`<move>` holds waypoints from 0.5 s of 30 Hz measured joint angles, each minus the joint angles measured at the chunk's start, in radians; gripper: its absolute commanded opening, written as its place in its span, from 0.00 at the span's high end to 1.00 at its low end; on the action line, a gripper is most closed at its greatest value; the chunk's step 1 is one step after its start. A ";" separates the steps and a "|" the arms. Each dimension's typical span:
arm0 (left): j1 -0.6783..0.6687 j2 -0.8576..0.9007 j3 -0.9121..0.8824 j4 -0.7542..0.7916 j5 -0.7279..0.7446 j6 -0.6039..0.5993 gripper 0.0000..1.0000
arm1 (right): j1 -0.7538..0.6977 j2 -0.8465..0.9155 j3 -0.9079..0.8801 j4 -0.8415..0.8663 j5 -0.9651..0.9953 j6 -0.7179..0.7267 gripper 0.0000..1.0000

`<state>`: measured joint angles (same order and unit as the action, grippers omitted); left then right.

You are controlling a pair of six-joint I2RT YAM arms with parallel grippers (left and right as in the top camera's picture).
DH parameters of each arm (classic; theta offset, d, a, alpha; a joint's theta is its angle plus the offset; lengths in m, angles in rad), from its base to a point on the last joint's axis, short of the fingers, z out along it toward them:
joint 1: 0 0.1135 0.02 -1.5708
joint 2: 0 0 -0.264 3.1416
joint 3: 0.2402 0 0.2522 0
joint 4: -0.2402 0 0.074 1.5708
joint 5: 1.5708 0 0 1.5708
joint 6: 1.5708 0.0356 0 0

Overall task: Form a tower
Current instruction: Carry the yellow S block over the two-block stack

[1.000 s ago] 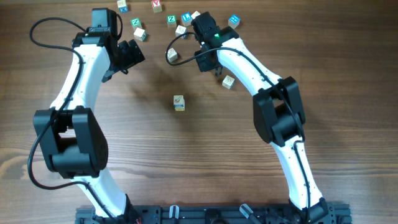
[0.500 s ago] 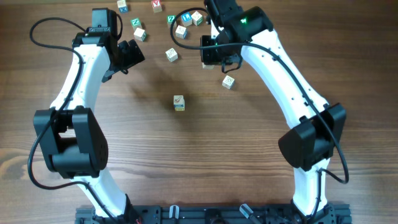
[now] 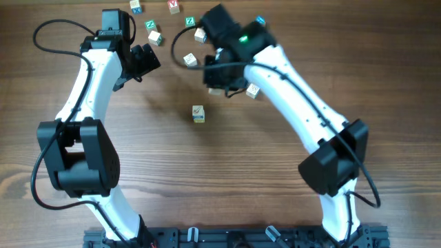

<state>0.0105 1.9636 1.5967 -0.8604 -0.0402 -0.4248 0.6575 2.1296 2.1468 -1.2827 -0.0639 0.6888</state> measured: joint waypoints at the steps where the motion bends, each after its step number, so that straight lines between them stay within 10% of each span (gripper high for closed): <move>1: 0.000 0.000 0.000 0.000 0.000 0.000 0.00 | 0.018 0.000 0.000 0.000 0.023 0.012 0.94; 15: 0.000 0.000 0.000 0.000 0.000 0.000 0.00 | 0.140 0.013 -0.109 0.171 0.154 0.055 0.95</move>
<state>0.0105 1.9636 1.5967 -0.8608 -0.0402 -0.4248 0.7971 2.1429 2.0380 -1.1118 0.0906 0.7441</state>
